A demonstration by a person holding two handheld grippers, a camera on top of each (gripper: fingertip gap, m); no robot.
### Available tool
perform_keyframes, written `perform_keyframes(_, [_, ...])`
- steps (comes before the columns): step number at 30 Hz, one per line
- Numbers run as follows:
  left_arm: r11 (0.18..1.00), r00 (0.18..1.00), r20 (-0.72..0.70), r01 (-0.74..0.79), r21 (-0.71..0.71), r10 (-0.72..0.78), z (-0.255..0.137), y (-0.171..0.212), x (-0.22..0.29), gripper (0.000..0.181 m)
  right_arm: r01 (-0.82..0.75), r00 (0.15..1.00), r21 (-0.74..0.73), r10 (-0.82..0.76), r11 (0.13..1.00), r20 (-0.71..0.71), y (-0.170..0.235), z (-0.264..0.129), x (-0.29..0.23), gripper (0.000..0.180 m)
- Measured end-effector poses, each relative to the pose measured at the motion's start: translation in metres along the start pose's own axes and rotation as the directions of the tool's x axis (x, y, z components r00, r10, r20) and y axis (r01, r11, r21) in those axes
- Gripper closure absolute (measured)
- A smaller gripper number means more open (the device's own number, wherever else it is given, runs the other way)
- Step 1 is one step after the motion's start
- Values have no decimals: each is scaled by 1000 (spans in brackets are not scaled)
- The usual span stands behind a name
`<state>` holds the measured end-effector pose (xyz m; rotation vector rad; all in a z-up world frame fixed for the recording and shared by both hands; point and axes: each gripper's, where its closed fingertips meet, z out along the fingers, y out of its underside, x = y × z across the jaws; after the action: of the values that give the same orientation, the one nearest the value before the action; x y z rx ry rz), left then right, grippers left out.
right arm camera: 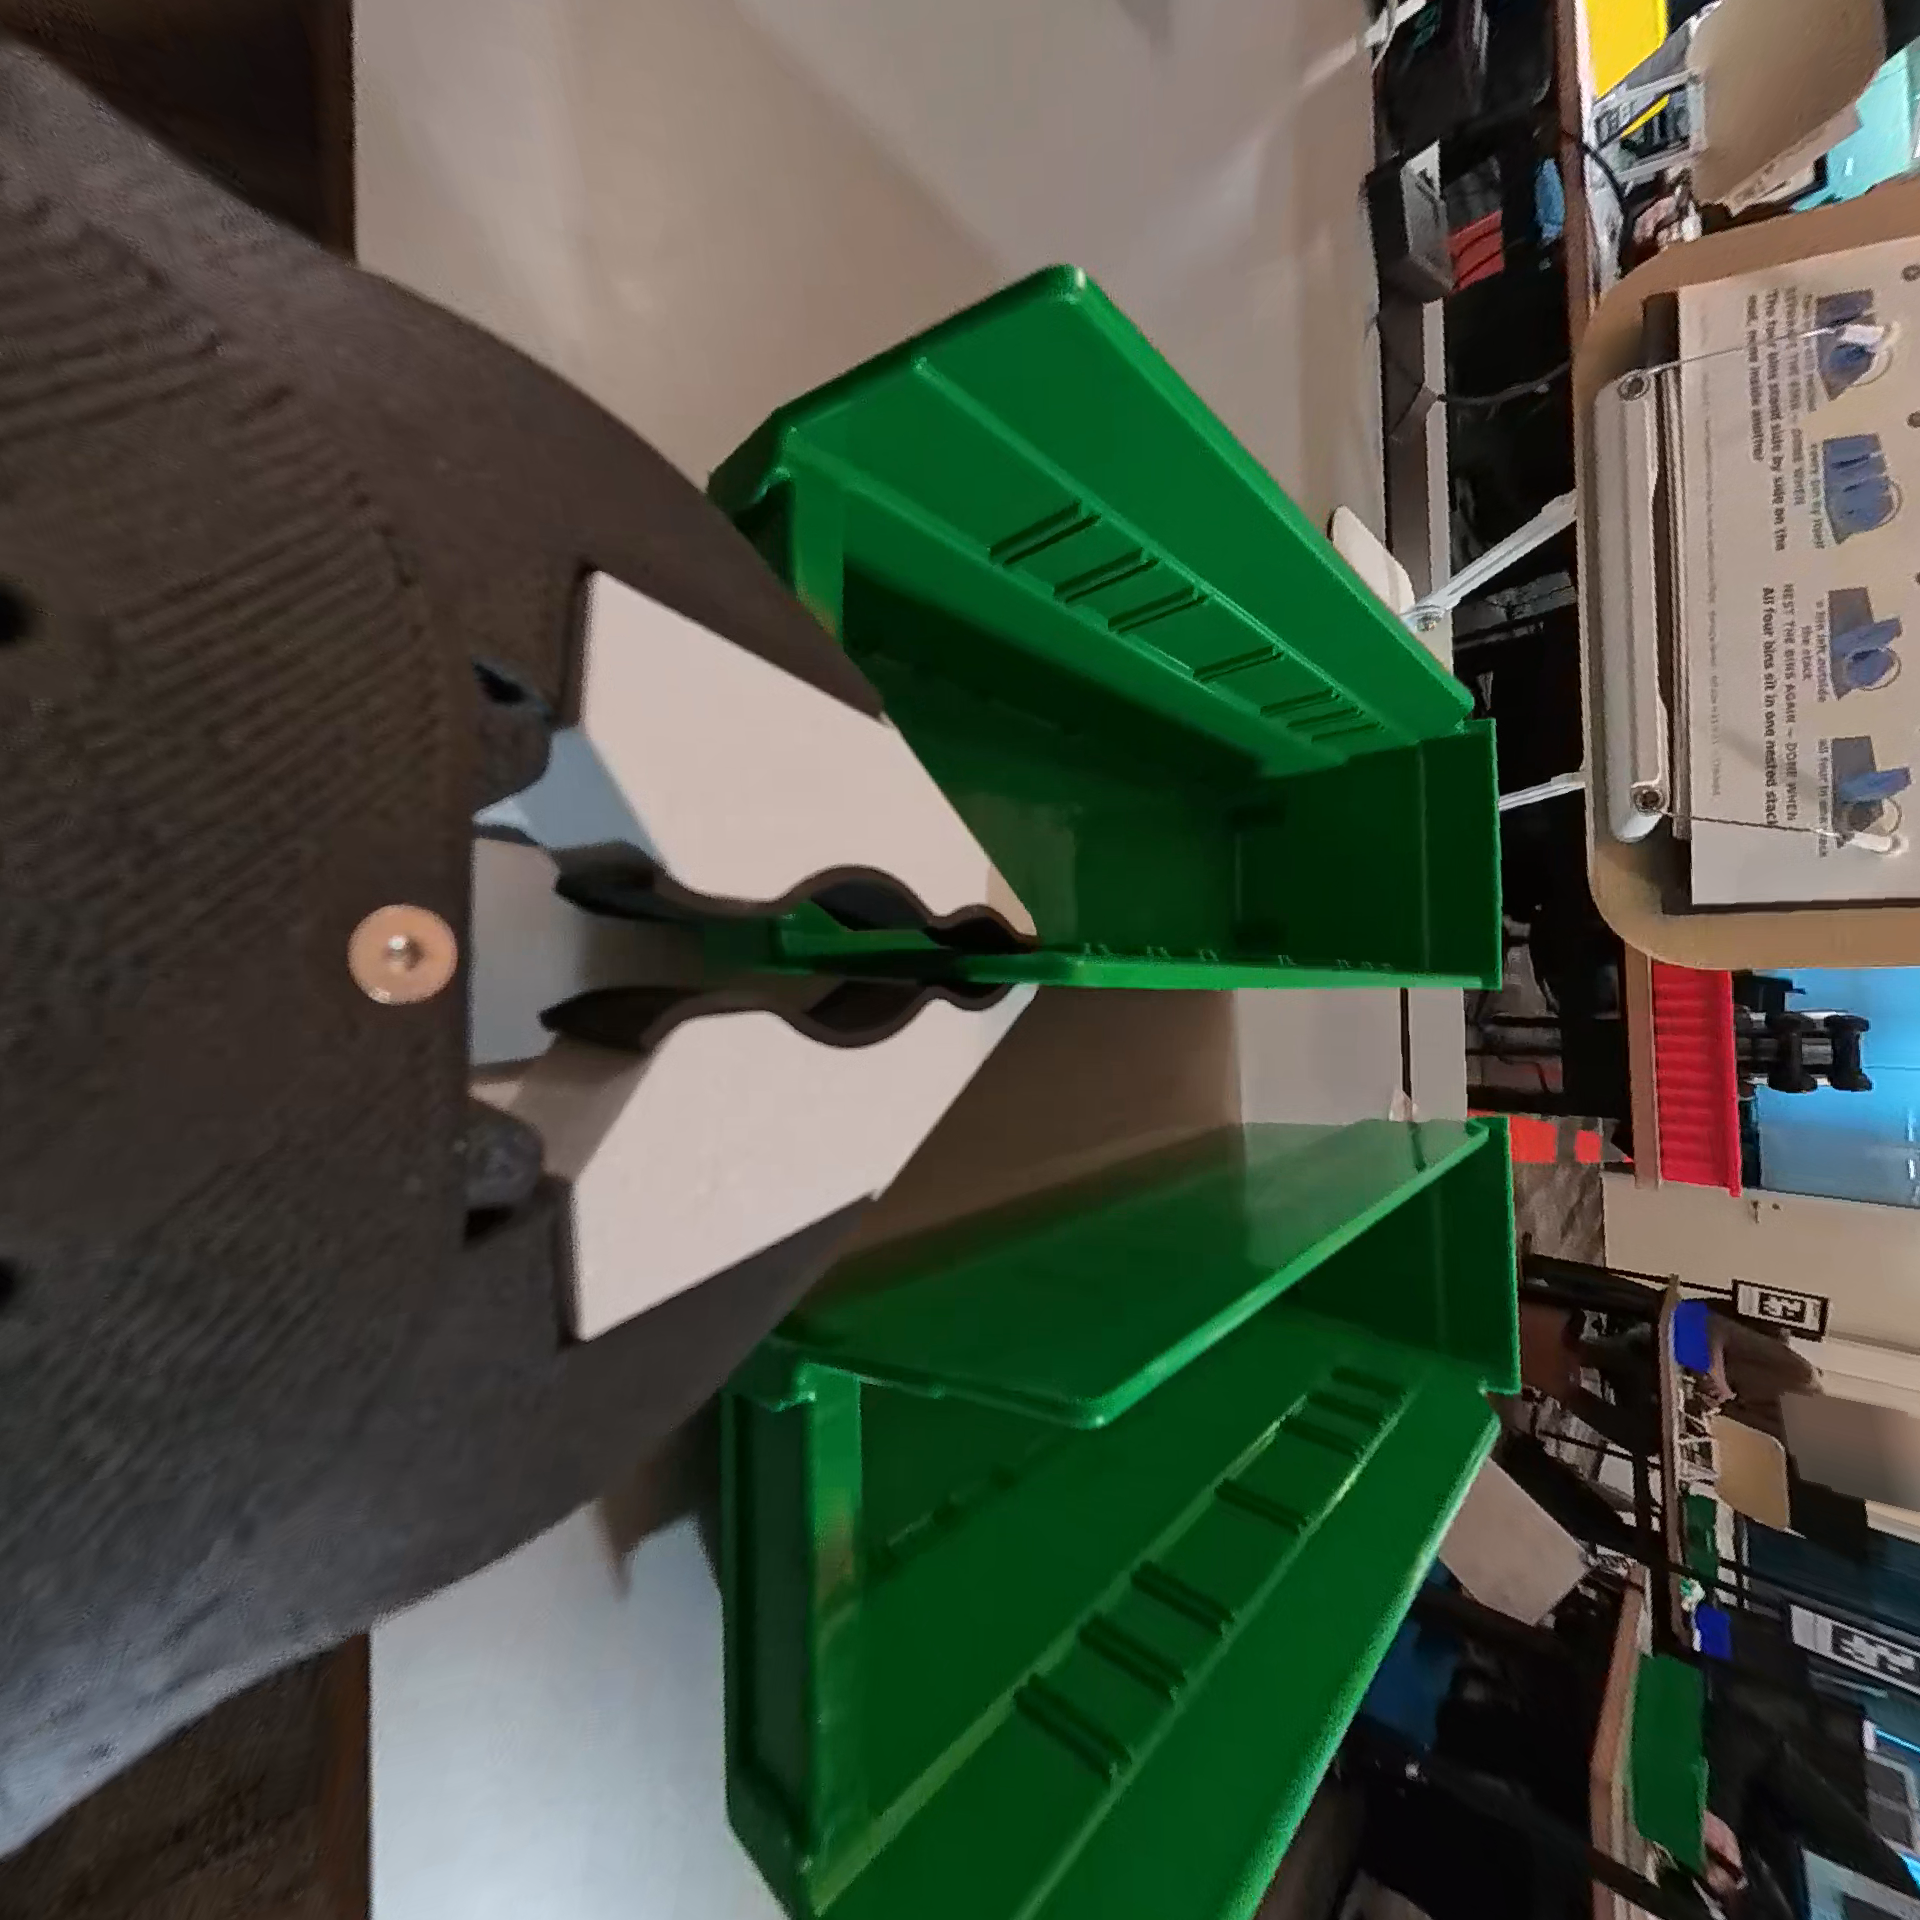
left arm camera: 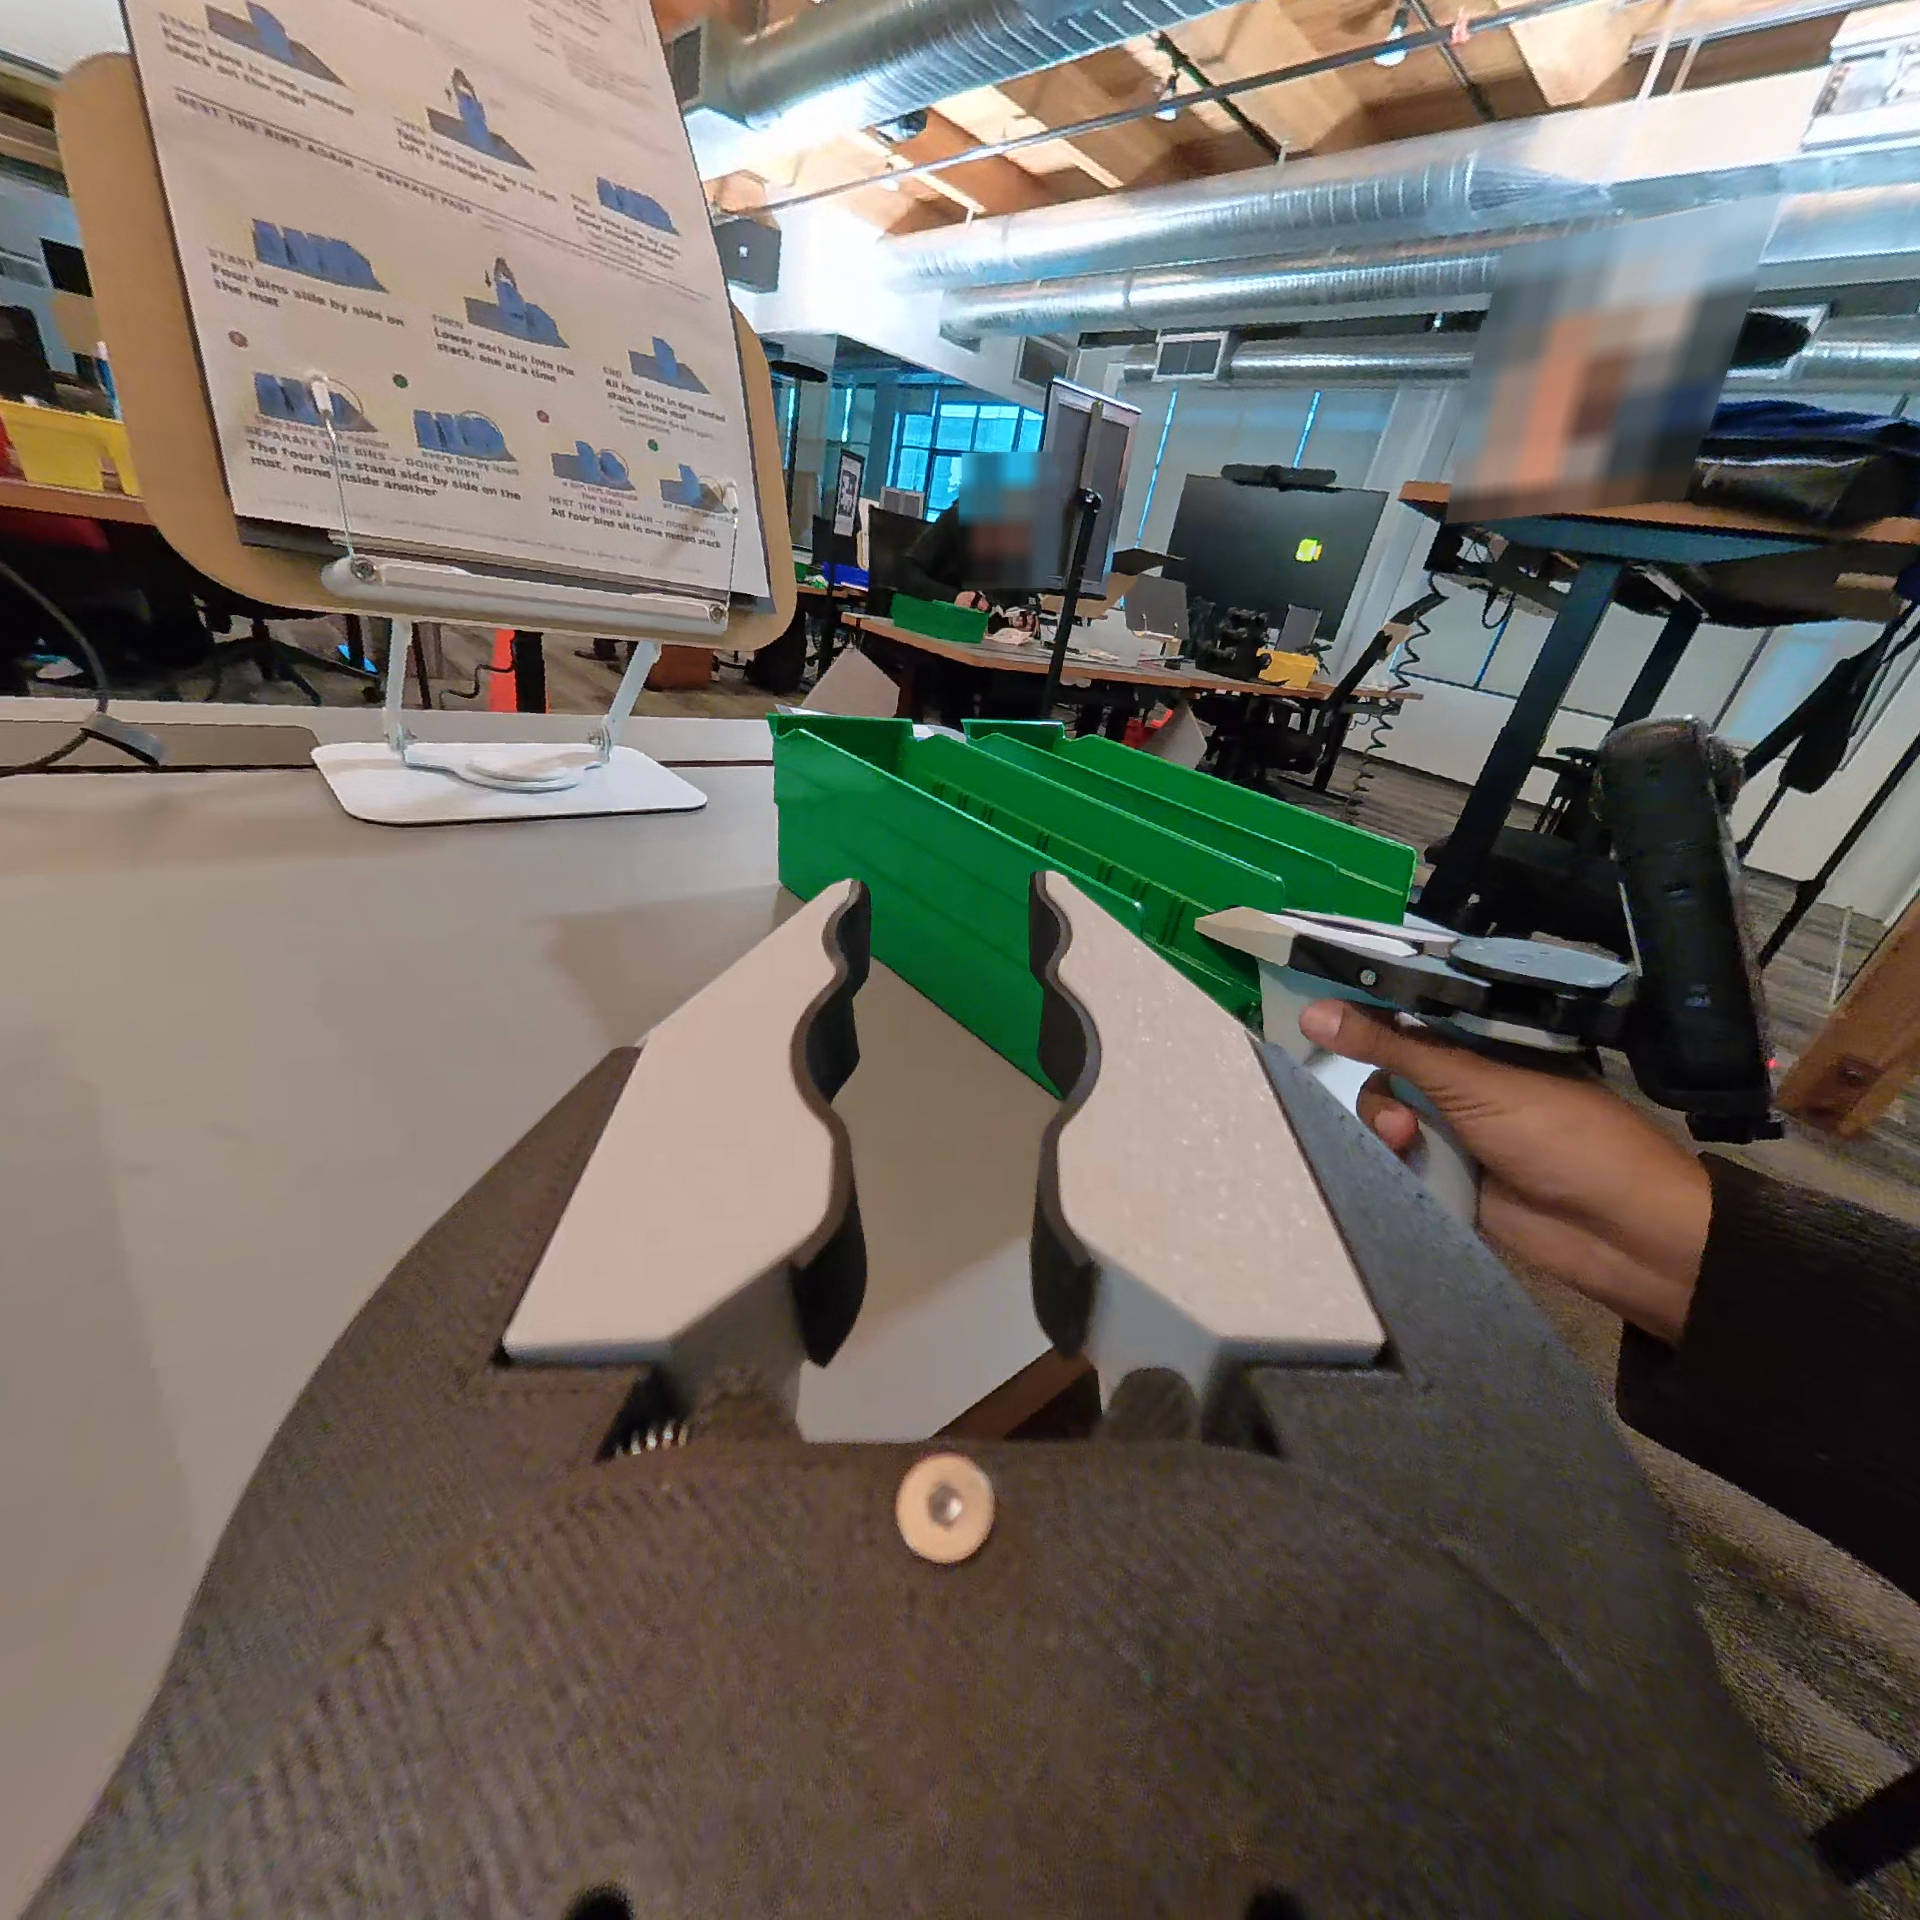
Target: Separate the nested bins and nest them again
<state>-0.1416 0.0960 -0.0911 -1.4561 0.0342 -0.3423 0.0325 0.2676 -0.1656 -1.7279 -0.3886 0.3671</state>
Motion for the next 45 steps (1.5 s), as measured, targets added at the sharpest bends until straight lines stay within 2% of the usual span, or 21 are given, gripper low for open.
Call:
perform_keyframes(13, [1000, 1000, 22, -6, 8, 5, -4, -4, -4, 153, -3, 1000, -23, 4, 1000, 16, 0, 0, -2, 178])
perform_keyframes(19, [998, 998, 14, -58, 8, 58, -4, -5, 2, 154, -3, 1000, -27, 3, 1000, 23, 0, -1, -3, 177])
perform_keyframes(22, [999, 999, 9, -49, 2, 49, -3, -3, 4, 154, -2, 1000, -3, 2, 1000, 26, -6, -7, -1, 164])
perform_keyframes(25, [999, 999, 15, -36, -5, 36, -3, -1, 0, 153, -13, 999, 84, 9, 996, 44, -27, -20, -5, 153])
perform_keyframes(28, [1000, 999, 28, -26, -11, 26, -2, 1, -7, 152, 35, 993, 242, -61, 970, 101, -58, -41, -31, 152])
perform_keyframes(30, [1000, 999, 36, -24, -13, 24, -1, 1, -12, 151, 59, 975, 310, -121, 949, 187, -70, -55, -64, 153])
perform_keyframes(32, [999, 998, 53, -35, -11, 35, -1, 0, -19, 149, 45, 936, 319, -151, 947, 318, -68, -66, -105, 153])
perform_keyframes(36, [998, 995, 78, -67, 5, 67, -4, -13, -37, 151, 19, 847, 238, -142, 971, 512, -46, -76, -165, 153])
perform_keyframes(38, [993, 983, 152, -113, 38, 106, -13, -33, -57, 156, 33, 810, 212, -151, 977, 567, -38, -78, -182, 153])
perform_keyframes(40, [958, 920, 363, -222, 180, 145, -43, -78, -94, 168, 57, 788, 201, -167, 978, 593, -32, -77, -191, 154])
perform_keyframes(43, [907, 818, 546, -355, 228, 183, -88, -126, -138, 165, 42, 767, 176, -145, 983, 626, -29, -72, -197, 155])
perform_keyframes(45, [910, 743, 650, -364, 197, 156, -117, -134, -178, 157, 24, 752, 157, -121, 987, 648, -28, -68, -201, 155])
